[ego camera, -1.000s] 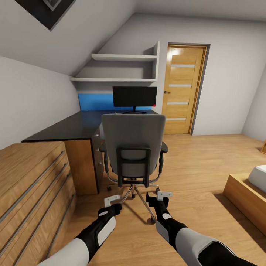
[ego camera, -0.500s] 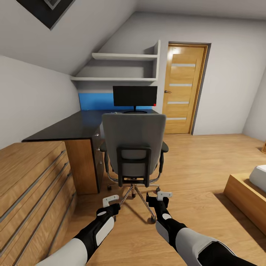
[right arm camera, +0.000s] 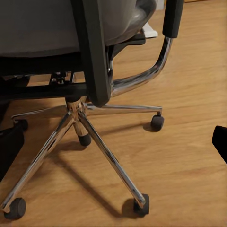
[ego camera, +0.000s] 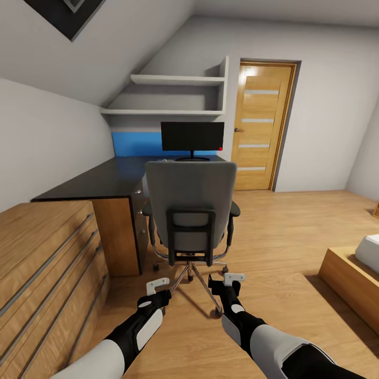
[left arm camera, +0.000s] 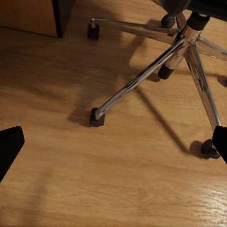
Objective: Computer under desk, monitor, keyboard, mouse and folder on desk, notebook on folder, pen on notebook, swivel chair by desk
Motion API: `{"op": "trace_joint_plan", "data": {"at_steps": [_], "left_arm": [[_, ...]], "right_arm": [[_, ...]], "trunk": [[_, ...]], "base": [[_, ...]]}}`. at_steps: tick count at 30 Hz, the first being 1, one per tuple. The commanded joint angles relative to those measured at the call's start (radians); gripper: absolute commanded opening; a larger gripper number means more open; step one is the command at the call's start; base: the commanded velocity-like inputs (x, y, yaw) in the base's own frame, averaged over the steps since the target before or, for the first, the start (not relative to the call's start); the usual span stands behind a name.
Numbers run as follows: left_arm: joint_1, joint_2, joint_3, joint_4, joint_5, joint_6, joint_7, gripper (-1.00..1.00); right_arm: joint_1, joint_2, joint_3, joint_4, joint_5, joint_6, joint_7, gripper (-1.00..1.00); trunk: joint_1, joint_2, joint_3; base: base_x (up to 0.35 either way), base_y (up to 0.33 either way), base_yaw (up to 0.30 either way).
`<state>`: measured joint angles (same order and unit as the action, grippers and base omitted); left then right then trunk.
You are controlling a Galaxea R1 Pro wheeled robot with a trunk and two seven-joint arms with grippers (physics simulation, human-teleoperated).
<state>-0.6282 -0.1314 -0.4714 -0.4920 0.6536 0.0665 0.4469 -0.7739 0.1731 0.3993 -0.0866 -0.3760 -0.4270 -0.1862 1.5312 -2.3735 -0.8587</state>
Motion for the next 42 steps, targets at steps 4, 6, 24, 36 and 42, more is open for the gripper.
{"op": "trace_joint_plan", "data": {"at_steps": [4,6,24,36,42], "left_arm": [[-0.001,0.001,-0.007,-0.002,0.004,0.004,0.009,1.0],[-0.001,0.001,-0.007,-0.002,0.004,0.004,0.009,1.0],[-0.001,0.001,-0.007,-0.002,0.005,0.004,0.009,1.0],[-0.001,0.001,-0.007,-0.002,0.006,0.004,0.007,1.0],[-0.001,0.001,-0.007,-0.002,0.006,0.004,0.007,1.0]], "right_arm": [[-0.001,0.0,0.009,0.001,-0.006,-0.003,-0.005,1.0],[-0.001,0.0,0.009,0.001,-0.006,-0.003,-0.005,1.0],[-0.001,0.0,0.009,0.001,-0.006,-0.003,-0.005,1.0],[-0.001,-0.001,0.009,0.001,-0.006,-0.003,-0.005,1.0],[-0.001,-0.001,0.009,0.001,-0.006,-0.003,-0.006,1.0]], "trunk": [[0.0,0.0,-0.005],[0.0,0.0,-0.008],[0.0,0.0,-0.036],[0.0,0.0,-0.054],[0.0,0.0,-0.063]], "base": [[0.0,0.0,0.0],[0.0,0.0,0.0],[0.0,0.0,0.0],[0.0,0.0,0.0],[0.0,0.0,0.0]]}}
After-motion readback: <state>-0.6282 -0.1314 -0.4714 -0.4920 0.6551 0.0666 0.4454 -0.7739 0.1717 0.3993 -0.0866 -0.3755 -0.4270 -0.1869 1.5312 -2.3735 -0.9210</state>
